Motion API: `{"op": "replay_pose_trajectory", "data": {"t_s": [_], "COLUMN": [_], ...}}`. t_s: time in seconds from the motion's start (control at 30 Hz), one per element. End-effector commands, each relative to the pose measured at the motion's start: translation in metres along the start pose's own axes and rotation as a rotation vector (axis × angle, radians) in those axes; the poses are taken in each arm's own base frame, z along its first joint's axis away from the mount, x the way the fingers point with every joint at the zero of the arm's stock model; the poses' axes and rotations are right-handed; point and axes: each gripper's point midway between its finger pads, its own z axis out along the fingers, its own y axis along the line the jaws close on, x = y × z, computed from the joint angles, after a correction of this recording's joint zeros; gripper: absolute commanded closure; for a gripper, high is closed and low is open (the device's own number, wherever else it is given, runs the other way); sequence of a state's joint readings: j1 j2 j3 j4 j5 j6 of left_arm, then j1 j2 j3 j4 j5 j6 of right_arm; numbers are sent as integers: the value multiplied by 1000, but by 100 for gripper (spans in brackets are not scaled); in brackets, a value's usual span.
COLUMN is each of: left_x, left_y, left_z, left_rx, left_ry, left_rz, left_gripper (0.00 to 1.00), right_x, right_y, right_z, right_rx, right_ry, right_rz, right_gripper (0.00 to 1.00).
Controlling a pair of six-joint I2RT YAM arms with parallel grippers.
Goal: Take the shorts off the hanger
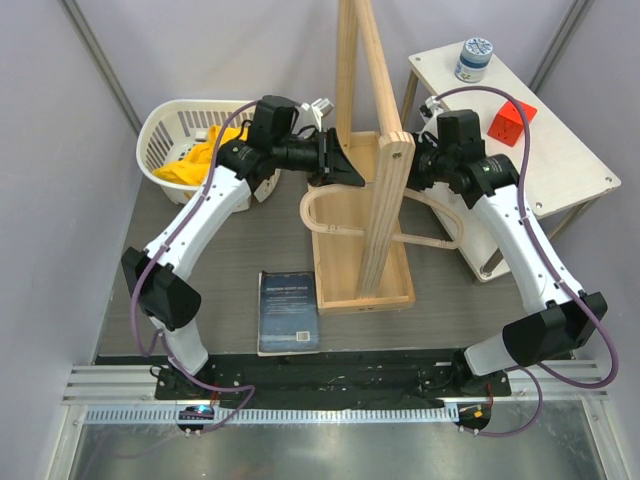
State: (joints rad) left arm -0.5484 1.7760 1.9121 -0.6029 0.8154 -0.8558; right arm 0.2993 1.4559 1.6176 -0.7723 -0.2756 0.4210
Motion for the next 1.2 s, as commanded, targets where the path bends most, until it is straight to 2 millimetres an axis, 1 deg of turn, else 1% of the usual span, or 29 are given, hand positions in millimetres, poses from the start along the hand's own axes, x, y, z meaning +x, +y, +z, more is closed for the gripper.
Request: {"op": "replay_pose_trajectory", "data": {"t_s": [0.0,0.03,0.1,0.17,0.23,0.3,0.37,0.4,0.43,0.47,0.53,0.57,0.6,0.67,0.7,0.73,0.77,0.8,0.83,0.87,0.9,0.93,1.0,1.03,1.07,1.13,1.17], "left_x": [2,2,3,4,4,6,6,7,6,6,3,2,0,-3,-4,-6,-9,-12,-14,-17,-20,-22,-25,-26,-27,-29,-32], "left_y": [-21,-21,-23,-25,-25,-24,-24,-25,-25,-25,-26,-22,-22,-25,-17,-13,-14,-6,-2,-1,6,6,12,14,17,23,21], "left_z": [-10,-10,-10,-10,-11,-10,-9,-9,-9,-9,-10,-10,-11,-14,-16,-19,-23,-29,-32,-40,-44,-49,-61,-64,-72,-79,-87], "left_rx": [62,63,74,79,81,82,86,88,87,85,82,55,49,39,-7,-36,-53,-104,-124,-144,-180,-188,-219,-233,-250,-279,-285], "left_ry": [9,10,21,25,26,33,38,40,37,34,25,11,3,-13,-26,-38,-55,-76,-89,-115,-139,-154,-194,-207,-227,-254,-278], "left_rz": [26,23,23,24,24,13,6,7,5,5,16,9,20,36,17,36,46,35,46,47,43,44,37,34,32,26,32], "left_gripper": [78,87,87,76,68,67,68,71,80,84,100,100,100,100,100,100,100,100,100,100,100,100,100,100,100,100,100], "right_x": [-27,-27,-29,-32,-33,-33,-33,-33,-33,-33,-33,-33,-33,-33,-34,-35,-35,-35,-36,-36,-38,-39,-41,-42,-44,-49,-52], "right_y": [19,18,19,19,20,20,21,22,22,22,22,21,20,19,16,15,13,10,6,5,4,0,-1,1,0,0,-3], "right_z": [-10,-10,-11,-11,-10,-10,-10,-10,-10,-10,-10,-10,-10,-11,-11,-12,-12,-13,-12,-13,-14,-15,-15,-15,-16,-18,-19], "right_rx": [-55,-51,-48,-46,-47,-49,-53,-54,-56,-57,-55,-51,-44,-38,-23,-12,1,16,41,51,59,80,83,77,80,87,103], "right_ry": [-86,-90,-96,-102,-101,-101,-99,-98,-97,-98,-98,-98,-100,-104,-109,-115,-121,-121,-131,-135,-144,-156,-164,-165,-171,-185,-201], "right_rz": [-32,-30,-26,-22,-21,-18,-17,-16,-16,-13,-11,-9,-4,4,14,21,28,46,55,65,81,94,112,117,124,150,158], "right_gripper": [99,99,99,99,99,99,99,99,99,99,99,98,96,88,84,75,69,61,45,38,27,18,8,7,1,0,0]}}
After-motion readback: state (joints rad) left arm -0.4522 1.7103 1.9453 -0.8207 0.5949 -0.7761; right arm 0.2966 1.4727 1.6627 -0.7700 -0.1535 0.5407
